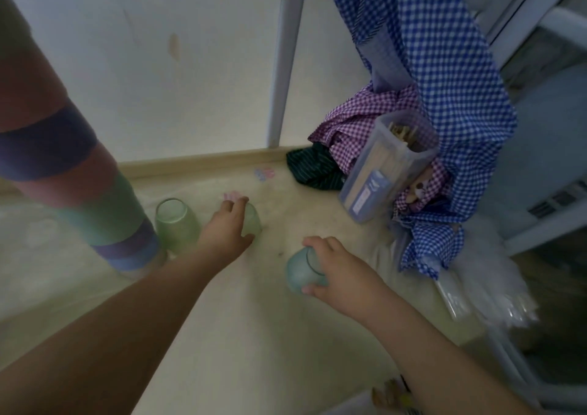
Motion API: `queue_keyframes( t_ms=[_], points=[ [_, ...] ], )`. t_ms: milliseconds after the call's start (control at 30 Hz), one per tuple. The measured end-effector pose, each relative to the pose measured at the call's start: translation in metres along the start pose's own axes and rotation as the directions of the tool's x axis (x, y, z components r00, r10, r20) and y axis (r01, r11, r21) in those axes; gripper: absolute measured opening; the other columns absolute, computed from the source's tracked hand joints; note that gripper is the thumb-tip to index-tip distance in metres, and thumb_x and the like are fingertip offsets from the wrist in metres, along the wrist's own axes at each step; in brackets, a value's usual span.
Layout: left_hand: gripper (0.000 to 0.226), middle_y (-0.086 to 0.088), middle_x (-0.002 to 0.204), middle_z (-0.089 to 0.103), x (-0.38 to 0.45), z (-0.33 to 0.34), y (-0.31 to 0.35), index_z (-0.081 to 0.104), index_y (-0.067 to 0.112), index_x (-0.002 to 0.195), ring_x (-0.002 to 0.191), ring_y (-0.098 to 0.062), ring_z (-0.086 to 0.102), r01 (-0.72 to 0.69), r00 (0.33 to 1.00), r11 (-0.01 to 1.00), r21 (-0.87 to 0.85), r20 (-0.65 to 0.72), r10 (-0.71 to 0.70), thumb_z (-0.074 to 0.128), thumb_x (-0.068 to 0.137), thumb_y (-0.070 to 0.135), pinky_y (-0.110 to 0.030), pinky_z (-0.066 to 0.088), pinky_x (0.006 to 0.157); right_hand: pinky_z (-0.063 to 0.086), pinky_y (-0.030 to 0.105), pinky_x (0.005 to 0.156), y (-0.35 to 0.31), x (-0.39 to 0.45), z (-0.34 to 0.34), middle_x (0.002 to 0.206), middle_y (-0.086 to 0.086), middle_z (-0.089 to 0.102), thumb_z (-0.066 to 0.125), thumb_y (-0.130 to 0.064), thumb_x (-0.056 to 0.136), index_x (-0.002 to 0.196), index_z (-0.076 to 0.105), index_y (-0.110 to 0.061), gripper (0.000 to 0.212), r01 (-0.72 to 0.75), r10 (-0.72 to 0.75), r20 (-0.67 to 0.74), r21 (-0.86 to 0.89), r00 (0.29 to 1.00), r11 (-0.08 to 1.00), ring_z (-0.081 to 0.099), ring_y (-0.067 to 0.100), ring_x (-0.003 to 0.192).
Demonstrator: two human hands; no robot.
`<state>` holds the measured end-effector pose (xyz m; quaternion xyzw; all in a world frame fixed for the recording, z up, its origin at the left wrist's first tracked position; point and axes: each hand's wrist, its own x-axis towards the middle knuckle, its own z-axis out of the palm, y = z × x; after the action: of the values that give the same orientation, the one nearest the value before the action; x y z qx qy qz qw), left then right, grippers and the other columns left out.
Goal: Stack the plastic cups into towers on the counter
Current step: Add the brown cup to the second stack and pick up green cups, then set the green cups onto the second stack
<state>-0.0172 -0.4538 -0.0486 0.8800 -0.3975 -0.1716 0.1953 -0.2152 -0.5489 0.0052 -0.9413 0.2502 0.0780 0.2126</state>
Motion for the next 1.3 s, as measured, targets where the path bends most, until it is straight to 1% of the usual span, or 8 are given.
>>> queue_keyframes(
  t_ms=[267,400,500,667,867,1033,1133,1300],
  points=[
    [0.076,-0.01,0.13,0.045,-0.064,-0.017,-0.001,0.031,0.021,0.136,0.112,-0.029,0.051,-0.062,0.998,0.994,-0.088,0.02,0.064,0.072,0.073,0.028,-0.032,0.043,0.091,0.046,0.036,0.082,-0.024,-0.001,-0.004,0.131,0.002,0.04,0.069,-0.034,0.078,0.131,0.03,-0.029,0.066,0.017,-0.017,-0.009,-0.02,1.0,1.0,0.056,0.026,0.108],
    [0.076,-0.003,0.133,0.045,-0.117,-0.035,-0.021,0.031,0.024,0.137,0.116,-0.022,0.05,-0.089,0.996,0.995,-0.055,0.012,0.089,0.07,0.073,0.032,-0.024,0.04,0.092,0.049,0.038,0.082,-0.061,0.004,0.002,0.128,0.005,0.042,0.068,-0.032,0.078,0.13,0.031,-0.028,0.063,0.082,-0.076,0.083,-0.075,0.994,0.994,0.057,0.03,0.105],
    [0.077,-0.002,0.134,0.045,-0.159,-0.051,-0.049,0.03,0.025,0.138,0.12,-0.022,0.048,-0.036,0.999,0.999,-0.027,0.008,0.036,0.069,0.072,0.035,-0.025,0.04,0.095,0.045,0.035,0.078,-0.105,0.009,0.017,0.126,0.006,0.043,0.068,-0.033,0.078,0.13,0.031,-0.027,0.064,0.174,-0.158,0.161,-0.095,0.974,0.98,0.057,0.032,0.104],
    [0.077,0.0,0.138,0.04,-0.211,-0.105,-0.092,0.025,0.028,0.14,0.119,-0.022,0.048,0.091,0.992,0.995,0.028,-0.085,-0.088,0.065,0.075,0.036,-0.029,0.042,0.094,0.047,0.037,0.084,-0.193,0.024,0.035,0.131,0.01,0.043,0.067,-0.029,0.077,0.135,0.03,-0.024,0.069,0.372,-0.338,0.232,-0.124,0.912,0.92,0.056,0.036,0.109],
    [0.076,0.002,0.137,0.043,-0.25,-0.193,-0.118,0.026,0.031,0.138,0.119,-0.019,0.047,0.143,0.951,0.987,0.077,-0.285,-0.116,0.068,0.075,0.036,-0.028,0.041,0.097,0.048,0.037,0.086,-0.286,0.032,0.018,0.131,0.006,0.043,0.07,-0.03,0.074,0.132,0.031,-0.027,0.069,0.531,-0.505,0.187,-0.138,0.843,0.836,0.056,0.031,0.108],
    [0.077,0.003,0.134,0.044,-0.273,-0.265,-0.13,0.028,0.035,0.136,0.112,-0.02,0.051,0.158,0.896,0.986,0.056,-0.428,-0.119,0.071,0.073,0.036,-0.03,0.045,0.091,0.047,0.037,0.091,-0.344,0.03,-0.025,0.138,0.003,0.042,0.068,-0.036,0.075,0.134,0.028,-0.028,0.072,0.602,-0.596,0.097,-0.212,0.797,0.77,0.054,0.029,0.115],
    [0.078,0.003,0.13,0.048,-0.283,-0.299,-0.139,0.03,0.035,0.135,0.106,-0.018,0.053,0.16,0.856,0.987,0.035,-0.502,-0.121,0.074,0.071,0.034,-0.027,0.044,0.084,0.049,0.039,0.088,-0.38,0.024,-0.048,0.134,0.006,0.044,0.069,-0.035,0.076,0.131,0.028,-0.024,0.07,0.628,-0.639,0.024,-0.218,0.769,0.747,0.057,0.03,0.107],
    [0.076,-0.001,0.135,0.047,-0.298,-0.326,-0.163,0.031,0.033,0.135,0.114,-0.021,0.051,0.228,0.805,0.974,0.011,-0.565,-0.182,0.074,0.071,0.034,-0.032,0.045,0.091,0.052,0.044,0.082,-0.427,0.018,-0.055,0.124,0.008,0.049,0.071,-0.037,0.074,0.124,0.03,-0.021,0.067,0.688,-0.706,0.031,-0.263,0.707,0.677,0.058,0.031,0.098]
  ],
)
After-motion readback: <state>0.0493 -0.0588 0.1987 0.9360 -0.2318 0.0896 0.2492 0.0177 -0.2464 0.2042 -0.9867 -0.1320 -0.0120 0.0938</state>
